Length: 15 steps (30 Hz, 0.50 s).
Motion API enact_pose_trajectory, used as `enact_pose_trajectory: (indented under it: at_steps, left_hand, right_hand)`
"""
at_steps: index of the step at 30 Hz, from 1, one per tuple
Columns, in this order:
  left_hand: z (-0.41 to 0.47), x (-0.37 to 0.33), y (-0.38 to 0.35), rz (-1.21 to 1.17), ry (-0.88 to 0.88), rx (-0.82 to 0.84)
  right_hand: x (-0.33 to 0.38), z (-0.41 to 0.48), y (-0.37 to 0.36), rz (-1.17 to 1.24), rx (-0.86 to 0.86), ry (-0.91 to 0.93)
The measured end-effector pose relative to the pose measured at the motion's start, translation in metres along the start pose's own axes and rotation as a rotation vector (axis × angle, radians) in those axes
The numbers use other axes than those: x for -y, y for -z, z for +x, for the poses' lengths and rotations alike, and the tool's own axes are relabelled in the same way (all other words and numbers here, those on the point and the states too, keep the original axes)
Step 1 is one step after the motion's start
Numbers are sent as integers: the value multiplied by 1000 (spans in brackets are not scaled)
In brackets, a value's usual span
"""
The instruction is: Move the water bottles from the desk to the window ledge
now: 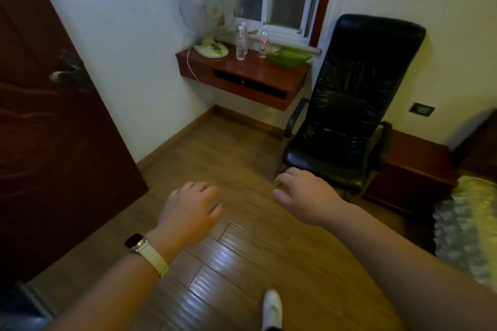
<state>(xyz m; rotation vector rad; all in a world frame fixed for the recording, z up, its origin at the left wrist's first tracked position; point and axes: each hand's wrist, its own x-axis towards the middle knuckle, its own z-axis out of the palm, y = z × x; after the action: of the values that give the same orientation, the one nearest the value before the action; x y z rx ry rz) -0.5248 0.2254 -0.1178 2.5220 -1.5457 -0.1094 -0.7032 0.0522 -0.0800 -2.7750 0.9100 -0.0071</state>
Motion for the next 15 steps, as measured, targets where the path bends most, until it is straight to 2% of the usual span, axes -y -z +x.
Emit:
enact_pose_trajectory:
  at_steps: [7, 12, 15]
  left_hand:
    - [102, 34, -12, 48, 58, 57]
    - [189, 42, -1, 98, 75, 84]
    - [250, 51, 13, 107, 103, 33]
  right_hand:
    - [-24, 114, -22, 26, 100, 28]
    - [-49, 198, -5, 76, 107, 51]
    - [-69, 257, 13, 86, 70, 66]
